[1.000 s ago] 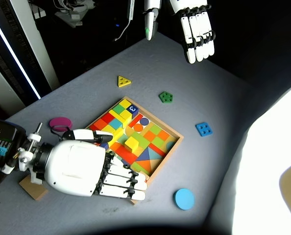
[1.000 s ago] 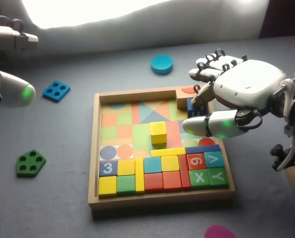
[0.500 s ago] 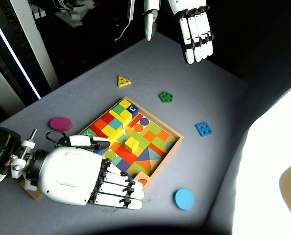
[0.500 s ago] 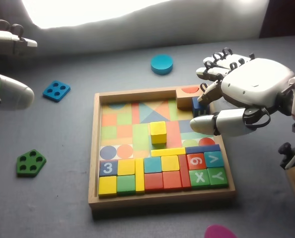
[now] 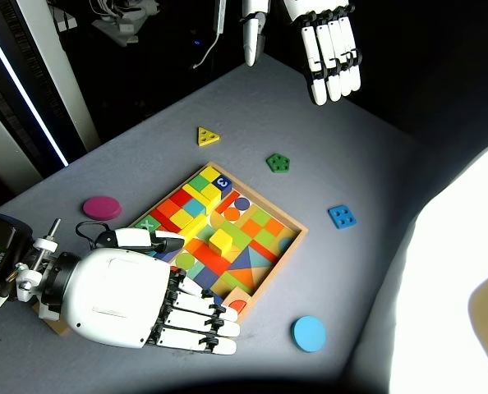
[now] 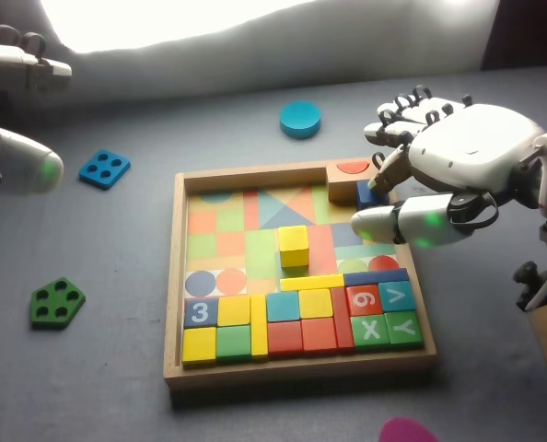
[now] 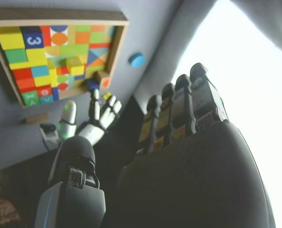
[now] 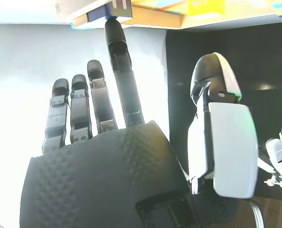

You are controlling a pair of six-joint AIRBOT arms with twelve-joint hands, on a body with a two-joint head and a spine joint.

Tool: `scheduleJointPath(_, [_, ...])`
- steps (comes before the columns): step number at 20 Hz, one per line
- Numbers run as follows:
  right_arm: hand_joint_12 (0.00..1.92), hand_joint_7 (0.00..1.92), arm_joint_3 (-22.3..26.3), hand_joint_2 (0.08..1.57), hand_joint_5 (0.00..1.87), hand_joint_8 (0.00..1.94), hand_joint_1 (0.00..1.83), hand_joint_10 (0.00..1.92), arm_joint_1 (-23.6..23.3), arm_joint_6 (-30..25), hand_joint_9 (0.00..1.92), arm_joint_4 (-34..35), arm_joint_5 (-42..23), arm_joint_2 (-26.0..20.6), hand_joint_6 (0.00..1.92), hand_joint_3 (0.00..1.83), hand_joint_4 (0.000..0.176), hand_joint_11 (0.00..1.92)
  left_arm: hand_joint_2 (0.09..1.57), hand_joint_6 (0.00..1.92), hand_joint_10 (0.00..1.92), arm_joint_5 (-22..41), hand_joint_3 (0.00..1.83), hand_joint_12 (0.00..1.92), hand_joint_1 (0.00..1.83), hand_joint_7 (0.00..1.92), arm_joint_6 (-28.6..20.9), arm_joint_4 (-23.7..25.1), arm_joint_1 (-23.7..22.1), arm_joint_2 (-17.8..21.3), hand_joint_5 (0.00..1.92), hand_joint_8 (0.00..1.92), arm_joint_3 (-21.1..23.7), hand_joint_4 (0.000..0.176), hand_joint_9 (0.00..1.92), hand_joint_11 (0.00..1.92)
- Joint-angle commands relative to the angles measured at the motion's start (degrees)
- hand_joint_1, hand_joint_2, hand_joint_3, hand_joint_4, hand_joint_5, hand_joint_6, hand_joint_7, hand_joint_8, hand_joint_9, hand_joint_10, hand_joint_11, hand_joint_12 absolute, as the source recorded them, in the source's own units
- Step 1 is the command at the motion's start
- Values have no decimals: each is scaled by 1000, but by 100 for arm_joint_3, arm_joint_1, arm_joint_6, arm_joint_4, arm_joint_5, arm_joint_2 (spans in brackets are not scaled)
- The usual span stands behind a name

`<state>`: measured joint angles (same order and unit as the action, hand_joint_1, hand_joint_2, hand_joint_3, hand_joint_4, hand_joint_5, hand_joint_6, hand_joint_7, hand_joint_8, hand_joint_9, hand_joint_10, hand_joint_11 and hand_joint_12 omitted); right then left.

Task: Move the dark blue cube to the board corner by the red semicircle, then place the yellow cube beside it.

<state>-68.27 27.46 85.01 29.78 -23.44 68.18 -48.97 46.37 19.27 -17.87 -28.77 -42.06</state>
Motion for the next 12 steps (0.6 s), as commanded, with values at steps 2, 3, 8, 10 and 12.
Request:
scheduleJointPath(2, [0,158,64,1135,772,3,0,0,-170,-15,0,-75,-766,-56,8,4,0,0,1284,4,0,511,7,63,155,37,-17,131,-71,-4,48,0,15,13,0,0])
scheduleJointPath(3, [0,159,99,1137,773,3,0,0,-215,-19,0,-75,-807,-56,8,4,0,0,1286,1,0,512,7,58,146,37,-18,130,-78,-5,37,0,15,8,0,0])
scheduleJointPath(8, [0,137,350,1136,755,1,0,0,-296,-40,0,-226,-855,-59,1,3,0,0,1281,6,2,510,1,181,131,47,-211,129,-127,-7,42,4,71,10,7,0])
scheduleJointPath(10, [0,139,527,1142,756,2,0,0,-291,-46,0,-305,-847,-53,2,6,0,0,1285,1,0,507,2,196,97,26,-282,130,-131,-7,31,0,69,8,0,0])
scheduleJointPath(12, [0,144,667,1142,754,4,0,0,-284,-43,0,-307,-841,-22,1,6,0,0,1284,0,0,508,1,190,92,30,-294,130,-152,-12,23,3,55,6,0,0])
